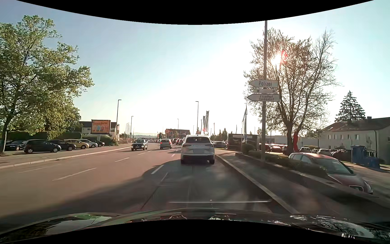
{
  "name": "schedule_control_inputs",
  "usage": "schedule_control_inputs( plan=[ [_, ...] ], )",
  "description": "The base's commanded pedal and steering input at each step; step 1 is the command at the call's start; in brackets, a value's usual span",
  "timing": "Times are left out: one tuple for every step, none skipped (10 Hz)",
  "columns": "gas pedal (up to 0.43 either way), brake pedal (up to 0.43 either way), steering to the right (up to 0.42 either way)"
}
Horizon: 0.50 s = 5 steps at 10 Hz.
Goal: Follow the waypoints while adhering to traffic rules and regulations
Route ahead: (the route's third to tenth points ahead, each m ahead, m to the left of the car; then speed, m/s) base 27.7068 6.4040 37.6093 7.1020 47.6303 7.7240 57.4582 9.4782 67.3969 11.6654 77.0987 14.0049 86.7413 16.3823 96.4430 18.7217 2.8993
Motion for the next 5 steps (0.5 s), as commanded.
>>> schedule_control_inputs(
  plan=[
    [0.008, 0.000, 0.003],
    [0.008, 0.000, 0.001],
    [0.008, 0.000, -0.001],
    [0.020, 0.000, -0.001],
    [0.020, 0.000, -0.001]
  ],
)
